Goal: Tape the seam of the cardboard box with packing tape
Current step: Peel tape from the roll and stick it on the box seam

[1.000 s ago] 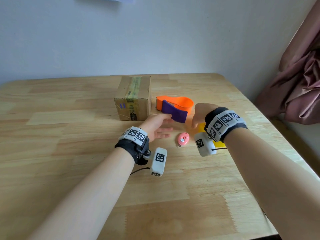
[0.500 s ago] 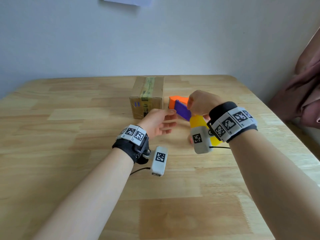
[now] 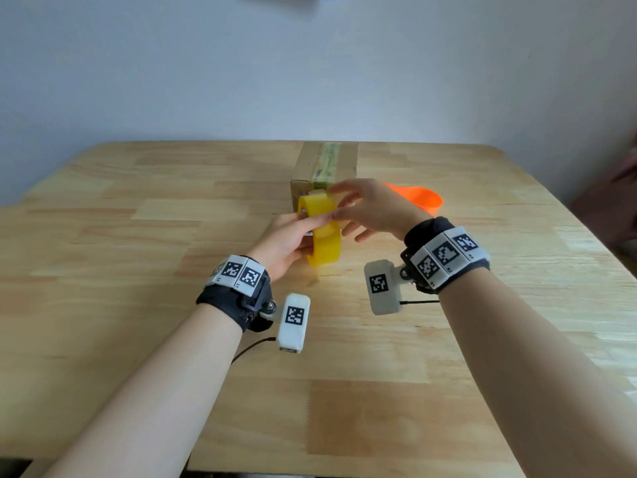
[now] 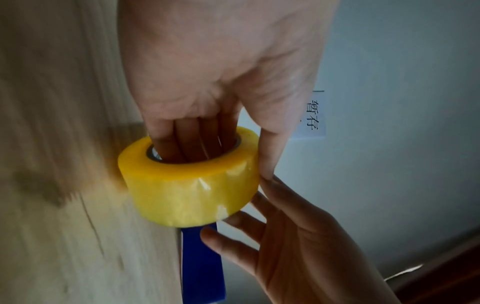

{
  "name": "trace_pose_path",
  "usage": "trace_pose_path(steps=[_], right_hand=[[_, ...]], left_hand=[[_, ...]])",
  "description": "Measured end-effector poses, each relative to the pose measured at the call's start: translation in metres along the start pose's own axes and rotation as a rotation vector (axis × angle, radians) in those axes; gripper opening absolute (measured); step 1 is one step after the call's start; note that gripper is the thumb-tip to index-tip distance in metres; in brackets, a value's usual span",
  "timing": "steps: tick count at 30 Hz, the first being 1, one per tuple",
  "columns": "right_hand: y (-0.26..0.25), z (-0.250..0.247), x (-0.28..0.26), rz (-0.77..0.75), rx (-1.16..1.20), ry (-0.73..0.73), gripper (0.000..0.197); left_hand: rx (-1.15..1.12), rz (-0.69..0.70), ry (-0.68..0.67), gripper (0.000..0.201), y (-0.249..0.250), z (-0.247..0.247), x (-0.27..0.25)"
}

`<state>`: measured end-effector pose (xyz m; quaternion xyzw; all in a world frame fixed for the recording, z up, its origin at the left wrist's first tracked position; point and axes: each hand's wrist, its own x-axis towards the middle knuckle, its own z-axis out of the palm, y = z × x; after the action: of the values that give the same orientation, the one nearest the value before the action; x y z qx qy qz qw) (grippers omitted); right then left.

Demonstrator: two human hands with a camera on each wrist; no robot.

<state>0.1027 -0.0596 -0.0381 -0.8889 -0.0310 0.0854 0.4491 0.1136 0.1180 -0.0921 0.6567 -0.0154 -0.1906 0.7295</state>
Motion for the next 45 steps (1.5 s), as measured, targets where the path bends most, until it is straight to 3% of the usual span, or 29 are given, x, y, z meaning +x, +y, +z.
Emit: trace_pose_path(steps=[5, 12, 23, 26, 34, 45], right_hand=[[-0.006, 0.015, 0.007, -0.089, -0.113, -0.035, 0.051], [-0.008, 0.025, 0.027, -0.161, -0.136, 0.039, 0.043], [0.012, 0.015, 0.038, -0.172, 0.036, 0.215, 0.013], [0.019, 0.011, 0.037, -0.173, 0.022, 0.262, 0.007], [0.030, -0.004, 0.028, -0.152, -0.087, 0.263, 0.013], [0.033, -0.003, 0.035, -0.108, -0.289, 0.275, 0.019]], left_hand=[[0.022, 0.021, 0.013, 0.018, 0.000, -0.021, -0.001], [0.300, 0.072, 0.008, 0.030, 0.009, -0.036, 0.009], [0.420, 0.081, -0.039, 0.062, 0.008, -0.027, 0.030], [0.457, 0.097, -0.015, 0.060, 0.009, -0.019, 0.029], [0.449, 0.104, -0.015, 0.050, 0.007, -0.008, 0.027], [0.573, 0.066, 0.009, 0.072, 0.014, 0.008, 0.035]])
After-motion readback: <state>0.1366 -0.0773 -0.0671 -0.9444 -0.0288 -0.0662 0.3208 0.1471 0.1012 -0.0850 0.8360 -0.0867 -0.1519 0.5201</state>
